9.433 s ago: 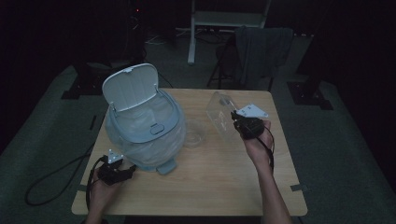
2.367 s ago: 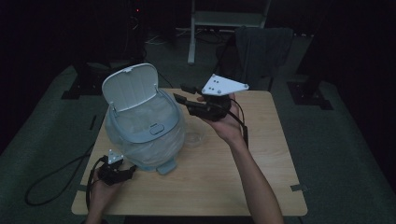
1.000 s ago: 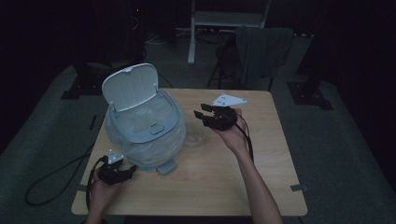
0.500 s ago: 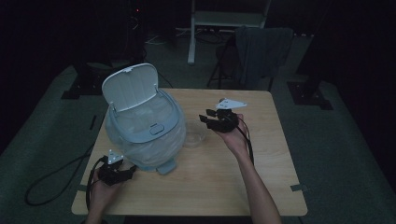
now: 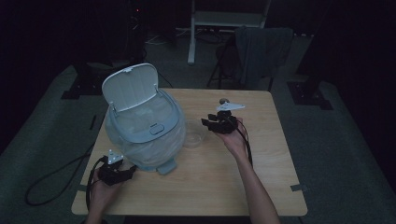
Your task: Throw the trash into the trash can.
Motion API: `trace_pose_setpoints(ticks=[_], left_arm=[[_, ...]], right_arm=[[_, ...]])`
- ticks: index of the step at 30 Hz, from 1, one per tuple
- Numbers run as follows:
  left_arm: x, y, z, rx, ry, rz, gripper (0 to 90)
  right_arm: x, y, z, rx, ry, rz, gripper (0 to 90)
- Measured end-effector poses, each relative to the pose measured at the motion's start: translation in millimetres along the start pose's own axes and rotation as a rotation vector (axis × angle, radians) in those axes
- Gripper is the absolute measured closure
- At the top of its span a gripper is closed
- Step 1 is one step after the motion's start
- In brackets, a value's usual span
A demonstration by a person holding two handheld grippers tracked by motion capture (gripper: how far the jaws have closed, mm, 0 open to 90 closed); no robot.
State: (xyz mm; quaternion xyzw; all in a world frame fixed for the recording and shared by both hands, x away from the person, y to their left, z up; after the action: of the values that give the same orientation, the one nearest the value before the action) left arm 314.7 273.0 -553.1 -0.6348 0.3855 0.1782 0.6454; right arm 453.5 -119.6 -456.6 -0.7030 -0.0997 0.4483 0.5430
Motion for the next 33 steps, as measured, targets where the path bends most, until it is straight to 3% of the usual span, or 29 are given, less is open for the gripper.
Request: trace_pose_setpoints(ticks=[20,25,26,29,33], left_arm=[[0.2,-0.3,0.1,0.001,0.001,0.0,33.9],[0.2,-0.3,0.0,0.001,0.0,0.001,33.9],[0.2,-0.3,0.0,0.001,0.0,0.001,33.9],[0.2,-0.3,0.0,0.001,0.0,0.001,33.8],[0.2,-0.4,0.0,0.001,0.0,0.001,33.9]], right_arm=[[34.6,33.4,-10.7,0.109,-0.056,0.124,54.0],[37.7,37.1,-12.2,0.16,-0.112,0.117,52.7],[39.0,37.5,-11.5,0.173,-0.149,0.121,53.1],[38.6,36.0,-8.7,0.157,-0.156,0.123,58.2],[31.5,30.7,-4.3,0.098,-0.106,0.115,66.1]])
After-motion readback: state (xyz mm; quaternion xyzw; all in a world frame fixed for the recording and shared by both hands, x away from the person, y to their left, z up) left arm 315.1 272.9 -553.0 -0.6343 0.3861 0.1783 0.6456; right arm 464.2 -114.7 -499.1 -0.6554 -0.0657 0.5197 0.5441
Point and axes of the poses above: each handheld gripper's, and its own axes: x roughly forward along the jaws, y roughly out of its underside, z roughly to its left, the point moved 2 cm from there along x, roughly forward along the jaws, and after that the axes turned 10 degrees about -x, right-handed, at the moved point
